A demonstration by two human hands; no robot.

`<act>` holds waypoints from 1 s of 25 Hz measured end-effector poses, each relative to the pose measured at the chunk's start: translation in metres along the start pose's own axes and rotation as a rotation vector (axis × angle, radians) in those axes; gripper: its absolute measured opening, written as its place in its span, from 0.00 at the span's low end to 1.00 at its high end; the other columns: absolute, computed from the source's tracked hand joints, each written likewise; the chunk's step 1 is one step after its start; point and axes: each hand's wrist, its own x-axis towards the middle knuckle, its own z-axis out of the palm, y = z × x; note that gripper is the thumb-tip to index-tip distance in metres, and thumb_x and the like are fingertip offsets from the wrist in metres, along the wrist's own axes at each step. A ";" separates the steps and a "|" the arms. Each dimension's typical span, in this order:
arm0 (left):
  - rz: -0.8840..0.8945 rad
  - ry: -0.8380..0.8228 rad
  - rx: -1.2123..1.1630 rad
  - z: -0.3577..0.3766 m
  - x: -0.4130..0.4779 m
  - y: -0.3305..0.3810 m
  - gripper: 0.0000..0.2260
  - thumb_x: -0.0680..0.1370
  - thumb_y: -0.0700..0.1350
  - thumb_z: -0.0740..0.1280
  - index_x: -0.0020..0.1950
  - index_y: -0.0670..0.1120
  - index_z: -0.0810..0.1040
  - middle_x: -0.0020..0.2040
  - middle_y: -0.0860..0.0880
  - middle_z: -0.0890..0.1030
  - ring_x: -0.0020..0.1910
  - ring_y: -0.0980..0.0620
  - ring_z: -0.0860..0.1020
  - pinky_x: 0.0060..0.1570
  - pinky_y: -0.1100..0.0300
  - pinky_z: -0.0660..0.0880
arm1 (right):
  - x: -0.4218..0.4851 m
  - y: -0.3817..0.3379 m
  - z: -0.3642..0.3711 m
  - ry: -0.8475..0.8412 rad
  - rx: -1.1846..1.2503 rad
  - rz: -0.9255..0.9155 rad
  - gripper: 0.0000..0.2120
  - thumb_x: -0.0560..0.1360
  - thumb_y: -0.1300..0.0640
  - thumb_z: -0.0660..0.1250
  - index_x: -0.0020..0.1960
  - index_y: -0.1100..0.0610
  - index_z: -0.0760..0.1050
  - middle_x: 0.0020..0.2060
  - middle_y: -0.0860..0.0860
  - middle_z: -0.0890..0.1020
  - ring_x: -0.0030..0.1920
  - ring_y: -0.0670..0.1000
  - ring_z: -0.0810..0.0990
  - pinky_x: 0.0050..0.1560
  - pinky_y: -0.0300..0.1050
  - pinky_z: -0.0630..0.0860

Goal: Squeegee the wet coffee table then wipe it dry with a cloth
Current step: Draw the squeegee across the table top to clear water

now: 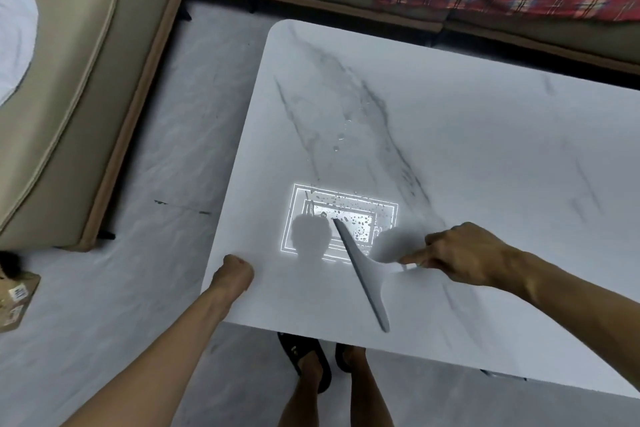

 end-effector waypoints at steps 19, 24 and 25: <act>0.159 0.013 -0.018 0.010 -0.005 0.074 0.10 0.76 0.39 0.58 0.57 0.44 0.67 0.44 0.47 0.74 0.38 0.52 0.72 0.32 0.61 0.68 | 0.045 0.047 -0.023 0.097 0.120 0.136 0.20 0.82 0.44 0.49 0.71 0.27 0.56 0.44 0.44 0.75 0.44 0.54 0.80 0.43 0.45 0.72; 0.190 0.106 -0.093 0.018 -0.010 0.114 0.07 0.76 0.39 0.61 0.54 0.42 0.69 0.42 0.46 0.74 0.36 0.51 0.72 0.31 0.60 0.68 | 0.020 0.083 -0.045 0.104 0.042 0.157 0.20 0.82 0.44 0.50 0.70 0.26 0.53 0.49 0.43 0.79 0.41 0.55 0.80 0.38 0.44 0.69; 0.213 0.156 -0.114 0.018 -0.010 0.120 0.06 0.76 0.38 0.61 0.53 0.41 0.69 0.43 0.45 0.75 0.36 0.50 0.72 0.32 0.59 0.69 | 0.033 0.079 -0.052 0.118 0.061 0.103 0.20 0.82 0.43 0.51 0.71 0.27 0.54 0.53 0.44 0.79 0.46 0.55 0.81 0.39 0.44 0.70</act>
